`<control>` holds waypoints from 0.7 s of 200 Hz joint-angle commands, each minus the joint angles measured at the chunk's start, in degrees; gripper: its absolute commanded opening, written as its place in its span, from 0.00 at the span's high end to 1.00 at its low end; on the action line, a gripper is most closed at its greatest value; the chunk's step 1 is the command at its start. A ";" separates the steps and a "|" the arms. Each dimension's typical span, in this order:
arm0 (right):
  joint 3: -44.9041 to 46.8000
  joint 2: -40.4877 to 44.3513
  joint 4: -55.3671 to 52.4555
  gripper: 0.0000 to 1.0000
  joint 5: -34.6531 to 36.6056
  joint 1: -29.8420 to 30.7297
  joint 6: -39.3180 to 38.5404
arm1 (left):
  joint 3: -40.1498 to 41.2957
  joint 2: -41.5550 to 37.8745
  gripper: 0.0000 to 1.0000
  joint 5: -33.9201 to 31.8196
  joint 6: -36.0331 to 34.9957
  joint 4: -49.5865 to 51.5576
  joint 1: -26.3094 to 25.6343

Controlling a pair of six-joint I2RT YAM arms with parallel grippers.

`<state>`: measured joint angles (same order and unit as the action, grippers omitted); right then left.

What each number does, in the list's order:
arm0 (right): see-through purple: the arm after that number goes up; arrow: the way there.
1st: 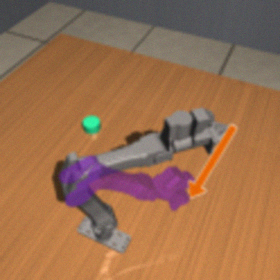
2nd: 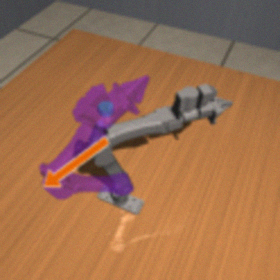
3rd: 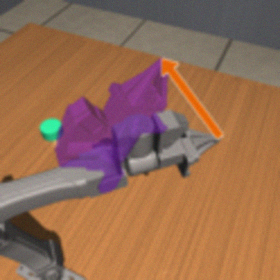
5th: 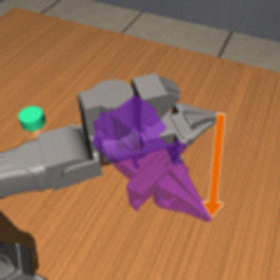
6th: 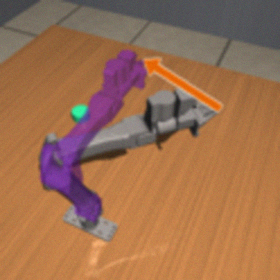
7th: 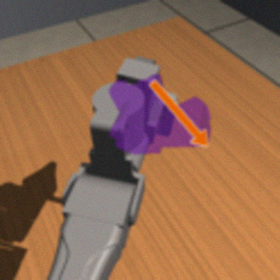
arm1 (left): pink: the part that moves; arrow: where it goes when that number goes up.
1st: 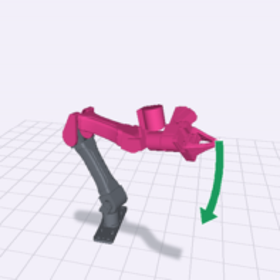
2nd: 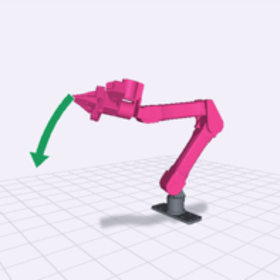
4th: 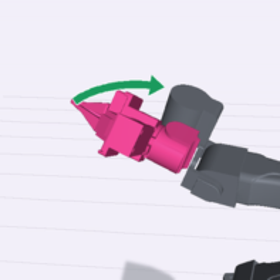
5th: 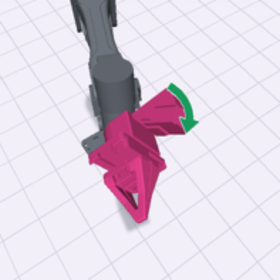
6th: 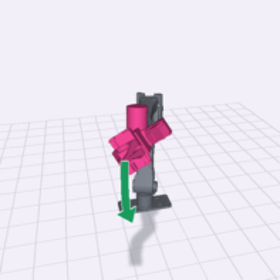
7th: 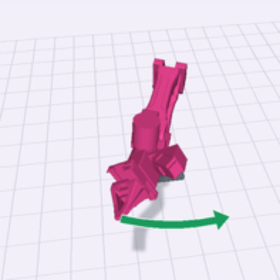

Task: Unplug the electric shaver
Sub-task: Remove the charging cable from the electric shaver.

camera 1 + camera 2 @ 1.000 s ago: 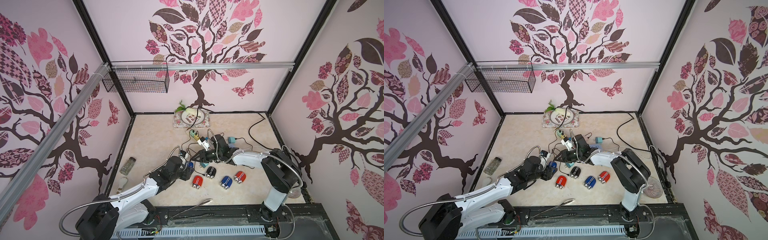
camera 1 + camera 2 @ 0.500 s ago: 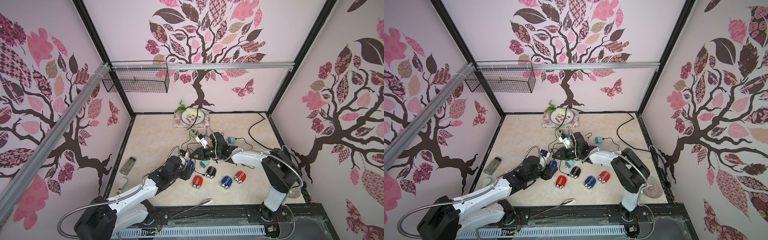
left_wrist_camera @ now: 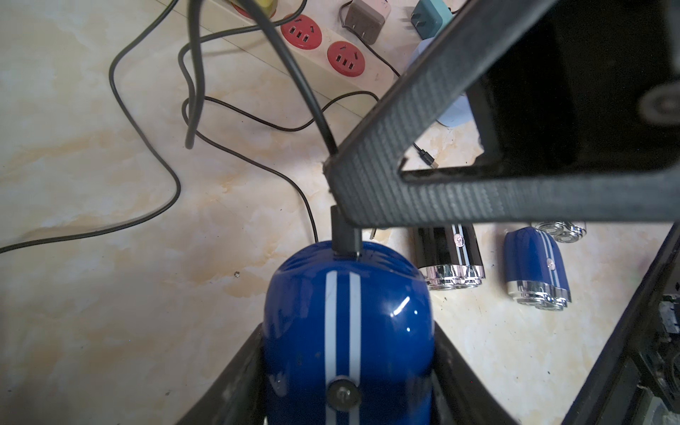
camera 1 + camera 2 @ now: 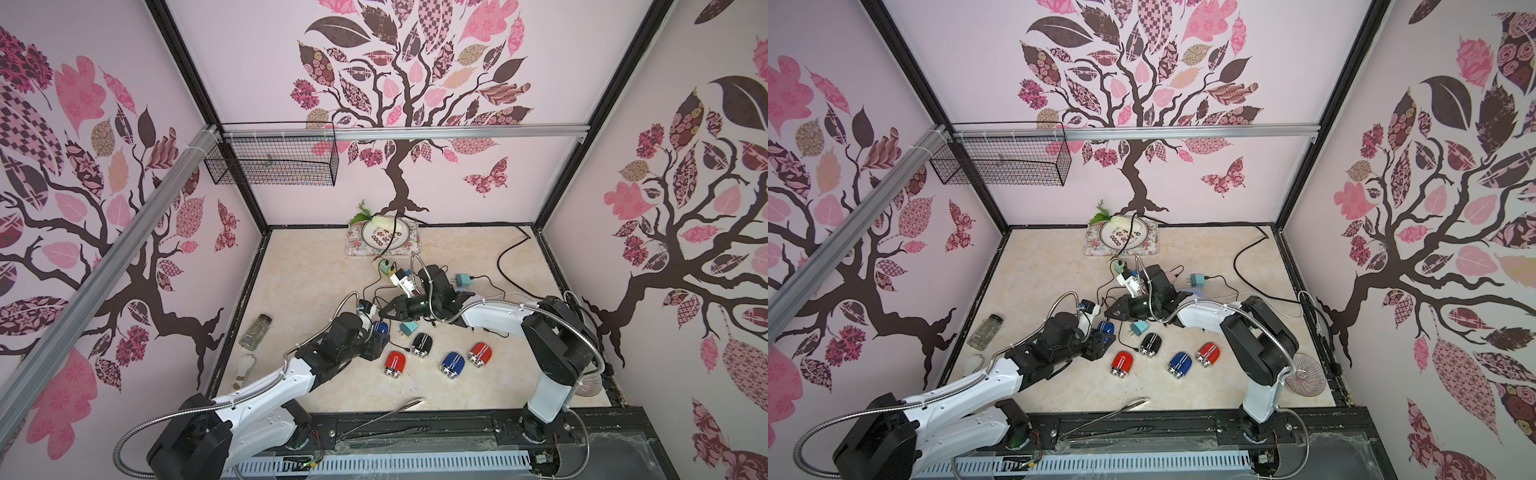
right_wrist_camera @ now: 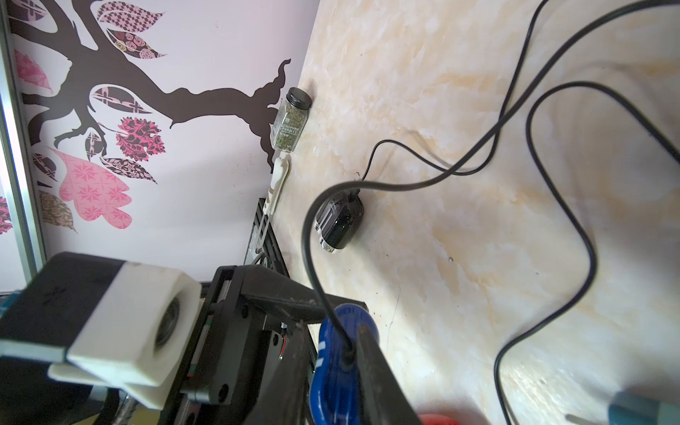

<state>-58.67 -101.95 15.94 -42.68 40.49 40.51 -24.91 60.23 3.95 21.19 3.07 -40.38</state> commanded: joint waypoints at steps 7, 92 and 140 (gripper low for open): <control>-1.32 -2.08 0.67 0.75 -0.83 0.86 -0.40 | 1.25 -1.21 1.00 -0.34 0.27 -2.32 0.22; -0.74 -2.11 1.19 0.76 -0.45 0.89 -0.16 | 1.61 -1.72 1.00 -0.60 0.69 -2.11 0.23; -0.74 -1.85 1.22 0.79 -0.31 0.90 -0.22 | 2.01 -2.22 1.00 -0.82 0.93 -2.02 0.23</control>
<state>-58.59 -103.26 16.14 -42.65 41.12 40.53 -24.53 59.27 3.70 22.04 3.07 -40.38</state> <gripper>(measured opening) 0.211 0.577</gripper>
